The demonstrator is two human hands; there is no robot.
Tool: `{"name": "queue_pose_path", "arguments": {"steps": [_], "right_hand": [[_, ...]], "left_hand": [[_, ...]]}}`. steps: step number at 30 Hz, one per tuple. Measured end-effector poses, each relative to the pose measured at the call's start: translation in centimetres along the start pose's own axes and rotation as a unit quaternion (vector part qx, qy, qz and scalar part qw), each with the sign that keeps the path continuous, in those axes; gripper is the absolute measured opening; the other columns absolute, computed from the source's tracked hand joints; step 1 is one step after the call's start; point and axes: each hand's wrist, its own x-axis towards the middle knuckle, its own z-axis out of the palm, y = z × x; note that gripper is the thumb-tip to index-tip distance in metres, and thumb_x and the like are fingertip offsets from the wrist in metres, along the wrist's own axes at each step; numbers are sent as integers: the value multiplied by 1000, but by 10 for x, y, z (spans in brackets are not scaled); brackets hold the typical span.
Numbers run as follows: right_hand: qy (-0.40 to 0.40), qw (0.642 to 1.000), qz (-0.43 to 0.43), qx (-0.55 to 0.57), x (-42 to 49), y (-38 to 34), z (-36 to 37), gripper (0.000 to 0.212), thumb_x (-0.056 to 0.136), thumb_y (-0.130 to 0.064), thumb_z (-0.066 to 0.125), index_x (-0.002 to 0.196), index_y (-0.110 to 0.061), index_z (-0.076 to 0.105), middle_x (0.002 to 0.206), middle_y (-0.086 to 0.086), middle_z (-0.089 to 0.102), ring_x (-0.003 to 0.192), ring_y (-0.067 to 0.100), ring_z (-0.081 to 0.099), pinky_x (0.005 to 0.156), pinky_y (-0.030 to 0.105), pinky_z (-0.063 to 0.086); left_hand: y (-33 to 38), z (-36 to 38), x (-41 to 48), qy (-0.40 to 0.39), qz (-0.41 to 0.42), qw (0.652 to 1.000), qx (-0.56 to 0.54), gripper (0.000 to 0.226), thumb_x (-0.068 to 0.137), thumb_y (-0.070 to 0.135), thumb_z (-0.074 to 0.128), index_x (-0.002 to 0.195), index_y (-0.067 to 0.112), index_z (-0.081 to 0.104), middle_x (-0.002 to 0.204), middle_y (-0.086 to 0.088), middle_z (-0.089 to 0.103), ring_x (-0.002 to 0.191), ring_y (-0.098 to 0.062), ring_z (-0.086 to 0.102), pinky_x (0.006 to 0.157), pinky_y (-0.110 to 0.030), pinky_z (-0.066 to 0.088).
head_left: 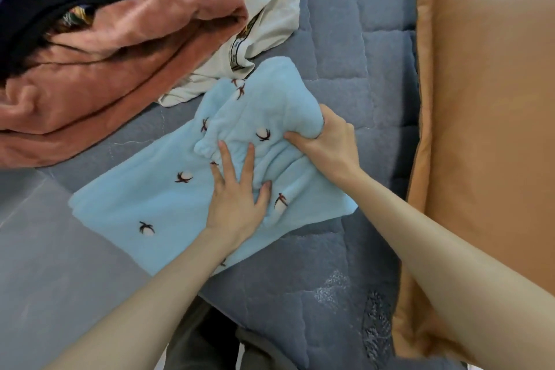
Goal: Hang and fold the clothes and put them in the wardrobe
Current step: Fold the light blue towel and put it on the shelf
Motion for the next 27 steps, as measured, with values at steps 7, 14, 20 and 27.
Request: {"name": "queue_pose_path", "arguments": {"steps": [7, 14, 20, 27], "right_hand": [[144, 983, -29, -114, 8, -18, -123, 50, 74, -49, 71, 119, -33, 58, 104, -7, 69, 97, 19, 63, 77, 36, 50], [23, 986, -84, -142, -27, -24, -77, 59, 82, -40, 68, 137, -31, 47, 112, -3, 55, 97, 14, 56, 82, 29, 43], [-194, 948, 99, 232, -63, -36, 11, 41, 95, -26, 54, 133, -36, 42, 85, -5, 72, 61, 10, 61, 56, 26, 49], [146, 980, -129, -45, -66, -45, 40, 36, 91, -16, 50, 126, -24, 59, 119, -8, 63, 106, 9, 49, 89, 30, 44]], "left_hand": [[104, 2, 42, -17, 111, 993, -27, 70, 95, 56, 27, 148, 37, -14, 151, -9, -37, 143, -45, -9, 117, -50, 12], [70, 26, 38, -169, 34, 971, 167, 59, 102, 44, 20, 149, 36, -15, 158, 7, -20, 144, -29, -20, 113, -60, -2], [-54, -36, -31, -119, 17, 992, -30, 49, 95, 4, 42, 142, 15, 40, 152, -4, 34, 140, -24, 29, 111, -33, 24], [-53, -98, -23, -123, -238, 851, -451, 77, 64, 72, 58, 130, 33, 49, 124, 3, 60, 110, -18, 60, 91, -39, 50]]}}
